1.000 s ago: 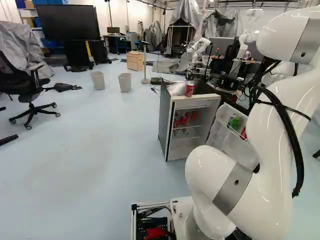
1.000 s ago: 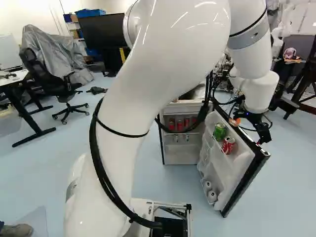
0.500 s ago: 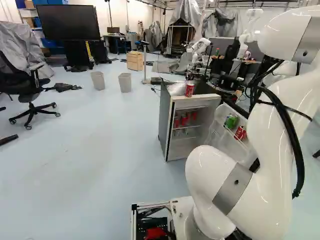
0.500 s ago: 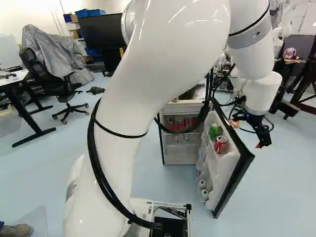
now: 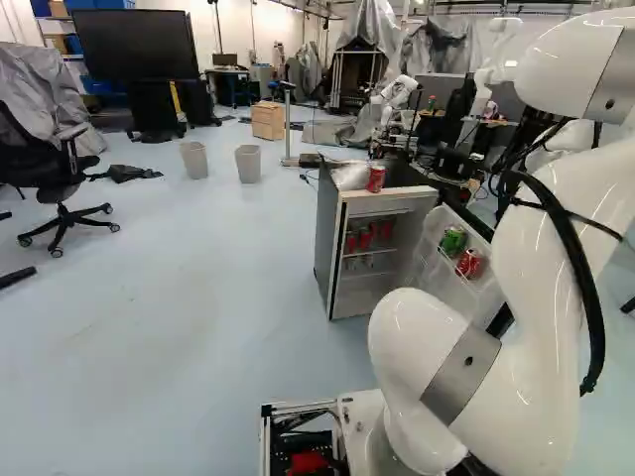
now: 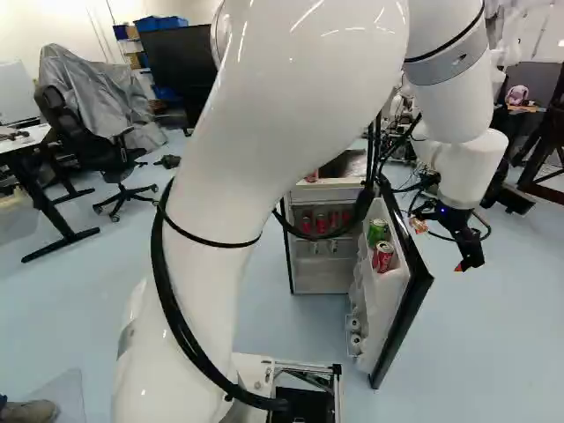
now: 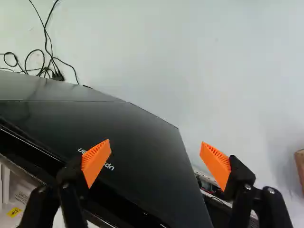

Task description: Grab a drink from the fridge

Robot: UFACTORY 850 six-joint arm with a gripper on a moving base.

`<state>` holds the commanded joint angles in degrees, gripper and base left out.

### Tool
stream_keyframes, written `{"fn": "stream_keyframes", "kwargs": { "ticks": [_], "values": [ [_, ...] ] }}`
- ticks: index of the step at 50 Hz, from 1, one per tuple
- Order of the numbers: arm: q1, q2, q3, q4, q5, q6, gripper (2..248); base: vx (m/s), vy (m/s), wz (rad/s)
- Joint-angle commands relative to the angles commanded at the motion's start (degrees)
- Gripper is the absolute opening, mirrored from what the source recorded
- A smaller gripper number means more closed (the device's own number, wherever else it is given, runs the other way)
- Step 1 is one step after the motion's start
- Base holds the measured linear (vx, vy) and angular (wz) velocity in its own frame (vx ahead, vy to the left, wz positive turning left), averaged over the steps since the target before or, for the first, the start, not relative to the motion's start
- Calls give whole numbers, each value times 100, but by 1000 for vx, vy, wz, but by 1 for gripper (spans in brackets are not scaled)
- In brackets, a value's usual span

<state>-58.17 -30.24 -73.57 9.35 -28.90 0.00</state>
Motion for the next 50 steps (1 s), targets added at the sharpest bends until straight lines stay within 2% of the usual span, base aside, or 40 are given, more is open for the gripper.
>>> {"fn": "stream_keyframes", "kwargs": {
  "ticks": [28,50],
  "values": [
    [-34,273,389,-237,-128,0,247,0,0,0],
    [-27,550,779,-562,-128,0,247,0,0,0]
  ]
}}
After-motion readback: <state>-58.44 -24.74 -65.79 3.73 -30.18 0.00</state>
